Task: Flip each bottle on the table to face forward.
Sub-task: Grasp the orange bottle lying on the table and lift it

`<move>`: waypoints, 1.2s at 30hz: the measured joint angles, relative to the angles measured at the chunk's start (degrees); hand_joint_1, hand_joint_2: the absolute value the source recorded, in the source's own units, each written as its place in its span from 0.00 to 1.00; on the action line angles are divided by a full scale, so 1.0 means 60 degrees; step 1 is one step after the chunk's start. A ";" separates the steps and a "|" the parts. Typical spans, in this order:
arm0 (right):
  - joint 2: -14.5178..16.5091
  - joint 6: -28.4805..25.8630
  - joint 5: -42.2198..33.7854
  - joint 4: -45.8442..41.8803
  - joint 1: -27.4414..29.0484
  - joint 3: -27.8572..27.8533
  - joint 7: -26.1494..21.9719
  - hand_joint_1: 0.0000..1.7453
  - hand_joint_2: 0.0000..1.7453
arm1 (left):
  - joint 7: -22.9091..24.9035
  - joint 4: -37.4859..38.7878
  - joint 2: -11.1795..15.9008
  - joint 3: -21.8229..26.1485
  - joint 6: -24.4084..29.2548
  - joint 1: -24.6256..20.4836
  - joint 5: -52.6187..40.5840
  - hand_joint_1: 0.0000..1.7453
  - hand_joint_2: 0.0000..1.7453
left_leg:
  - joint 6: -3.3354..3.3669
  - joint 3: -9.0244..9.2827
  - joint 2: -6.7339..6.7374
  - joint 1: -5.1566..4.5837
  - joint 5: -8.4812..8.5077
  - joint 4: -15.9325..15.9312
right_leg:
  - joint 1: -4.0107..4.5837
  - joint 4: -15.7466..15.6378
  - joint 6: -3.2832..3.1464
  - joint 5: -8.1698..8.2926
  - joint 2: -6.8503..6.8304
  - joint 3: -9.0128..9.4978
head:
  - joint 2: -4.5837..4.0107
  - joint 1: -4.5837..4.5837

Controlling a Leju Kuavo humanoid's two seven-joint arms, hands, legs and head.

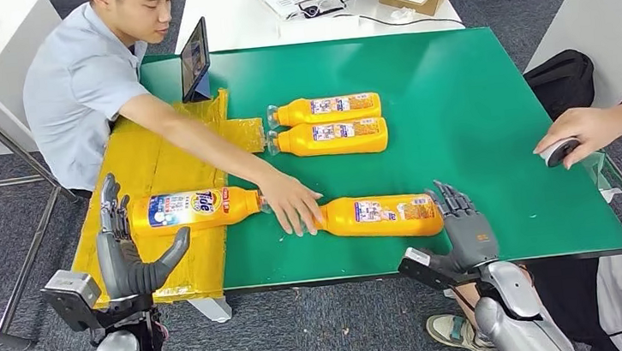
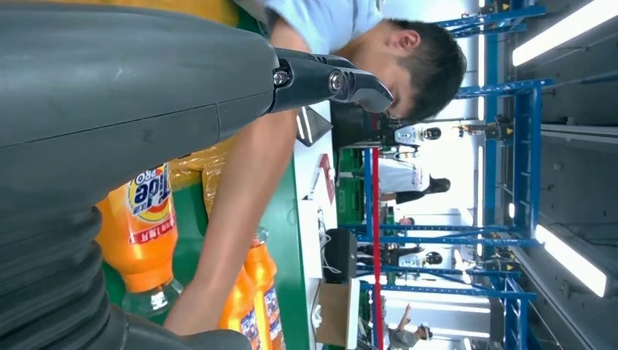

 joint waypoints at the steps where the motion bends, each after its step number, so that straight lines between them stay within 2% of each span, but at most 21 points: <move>1: -0.0014 0.0040 0.0011 0.0059 -0.0025 0.0000 0.0014 0.00 1.00 | -0.0007 -0.0087 0.0000 -0.0026 0.0036 0.0055 -0.0036 0.00 1.00 | 0.0000 0.0000 0.0000 0.0000 0.0000 0.0000 | 0.0000 0.0000 0.0000 0.0000 0.0000 0.0000 | 0.0000 0.0000; 5: -0.0017 0.0296 0.0045 0.0494 -0.0335 0.0013 0.0021 0.00 1.00 | -0.0037 -0.0282 0.0004 -0.0190 0.0266 0.0160 -0.0250 0.00 1.00 | 0.0000 -0.0001 0.0000 0.0000 0.0002 -0.0001 | 0.0001 0.0001 0.0000 0.0001 0.0002 0.0001 | 0.0000 0.0001; 12: 0.0263 0.0311 0.0157 0.2140 -0.1700 0.0221 -0.0231 0.00 1.00 | -0.0052 -0.0075 -0.0009 -0.0489 0.0615 -0.0065 -0.0483 0.00 1.00 | 0.0013 0.0008 0.0003 0.0000 0.0025 0.0000 | 0.0001 0.0002 -0.0001 0.0009 0.0000 0.0004 | 0.0000 0.0002; 26: 0.0689 0.0118 0.0138 0.3976 -0.2975 0.0622 -0.0470 0.00 1.00 | -0.0082 0.0659 -0.0041 -0.0640 0.0801 -0.0386 -0.0249 0.00 1.00 | 0.0013 0.0000 0.0003 0.0000 0.0024 0.0000 | 0.0001 0.0003 0.0000 0.0008 -0.0002 0.0000 | 0.0000 0.0002; 32: 0.0785 0.1253 -0.0407 0.4541 -0.3301 0.0721 -0.0913 0.11 1.00 | -0.0064 0.1004 -0.0040 -0.0605 0.0782 -0.0493 -0.0097 0.00 1.00 | 0.0013 0.0002 0.0003 0.0000 0.0024 0.0000 | 0.0001 0.0003 0.0000 0.0008 0.0000 0.0001 | 0.0000 0.0003; 36: 0.0788 0.1635 -0.0577 0.4739 -0.3433 0.0736 -0.1159 0.97 1.00 | -0.0053 0.1170 -0.0040 -0.0575 0.0753 -0.0509 -0.0033 0.00 1.00 | 0.0014 0.0006 0.0003 0.0000 0.0023 0.0000 | 0.0001 0.0002 0.0000 0.0009 0.0005 0.0002 | 0.0000 0.0003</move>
